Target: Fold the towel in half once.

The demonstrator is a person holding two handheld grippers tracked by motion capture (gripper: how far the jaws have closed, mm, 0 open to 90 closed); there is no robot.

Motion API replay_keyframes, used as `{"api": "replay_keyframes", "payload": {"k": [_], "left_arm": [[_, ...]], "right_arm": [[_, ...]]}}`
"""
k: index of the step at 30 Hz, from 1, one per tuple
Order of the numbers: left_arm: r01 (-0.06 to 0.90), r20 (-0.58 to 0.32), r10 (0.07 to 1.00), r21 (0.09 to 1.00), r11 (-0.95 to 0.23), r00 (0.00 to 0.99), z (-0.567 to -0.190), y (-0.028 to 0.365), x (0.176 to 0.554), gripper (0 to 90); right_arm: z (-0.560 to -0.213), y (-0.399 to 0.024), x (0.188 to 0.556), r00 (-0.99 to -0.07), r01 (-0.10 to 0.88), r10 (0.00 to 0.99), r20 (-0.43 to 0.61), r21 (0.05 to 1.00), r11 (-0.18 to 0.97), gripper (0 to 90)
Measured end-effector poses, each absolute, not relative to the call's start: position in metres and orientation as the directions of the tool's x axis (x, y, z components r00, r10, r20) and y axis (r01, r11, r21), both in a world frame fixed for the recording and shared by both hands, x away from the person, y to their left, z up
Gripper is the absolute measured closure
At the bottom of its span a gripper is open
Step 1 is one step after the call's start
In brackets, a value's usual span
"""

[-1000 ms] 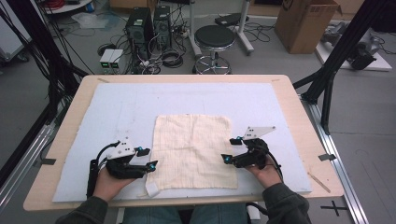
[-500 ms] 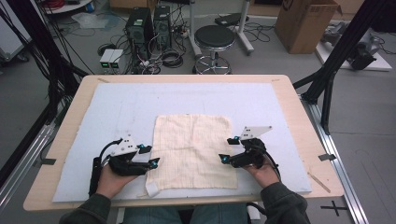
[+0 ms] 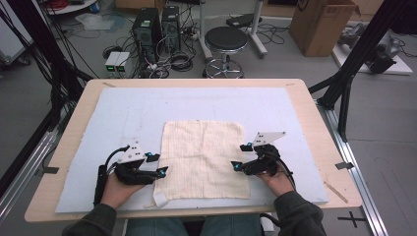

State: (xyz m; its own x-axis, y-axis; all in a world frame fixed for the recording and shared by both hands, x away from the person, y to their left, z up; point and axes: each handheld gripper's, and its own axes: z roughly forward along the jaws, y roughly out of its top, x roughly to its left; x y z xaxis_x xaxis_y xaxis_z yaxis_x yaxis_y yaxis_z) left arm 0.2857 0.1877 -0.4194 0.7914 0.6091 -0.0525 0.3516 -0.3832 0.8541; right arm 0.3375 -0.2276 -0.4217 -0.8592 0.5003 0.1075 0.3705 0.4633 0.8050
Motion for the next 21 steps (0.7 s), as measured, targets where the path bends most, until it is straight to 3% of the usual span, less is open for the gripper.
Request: {"api": "replay_keyframes", "payload": {"k": [13, 17, 21], "left_arm": [[0.396, -0.106, 0.632, 0.854, -0.338, 0.768, -0.404, 0.187, 0.319, 47.6], [0.422, -0.175, 0.622, 0.864, -0.274, 0.763, -0.401, 0.187, 0.337, 48.4], [0.420, -0.146, 0.639, 0.856, -0.302, 0.756, -0.396, 0.186, 0.352, 48.6]], "right_arm": [[-0.414, -0.234, 0.368, -0.825, 0.417, 0.554, 0.112, 0.782, 0.463, 27.9], [-0.409, -0.238, 0.380, -0.815, 0.428, 0.568, 0.113, 0.779, 0.458, 31.4], [-0.401, -0.240, 0.396, -0.805, 0.444, 0.583, 0.113, 0.766, 0.465, 34.0]]}}
